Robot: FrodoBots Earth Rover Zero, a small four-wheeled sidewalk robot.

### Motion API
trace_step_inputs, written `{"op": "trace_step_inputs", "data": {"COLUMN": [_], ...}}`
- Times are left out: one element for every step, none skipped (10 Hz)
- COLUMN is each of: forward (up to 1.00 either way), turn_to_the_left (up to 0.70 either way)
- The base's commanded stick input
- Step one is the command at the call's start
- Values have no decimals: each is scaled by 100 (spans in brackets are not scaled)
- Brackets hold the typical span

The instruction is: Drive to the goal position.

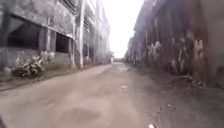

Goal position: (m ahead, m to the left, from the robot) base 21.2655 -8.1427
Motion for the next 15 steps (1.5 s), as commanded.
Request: {"op": "trace_step_inputs", "data": {"forward": [50, 50, 50, 50, 50, 50, 50, 50, 50, 50, 50, 50, 50, 50, 50], "turn_to_the_left": [50, 19, 0, 0, 0, 0, 0, 0, 0, 0, 0, 0, 0, 0, 0]}}
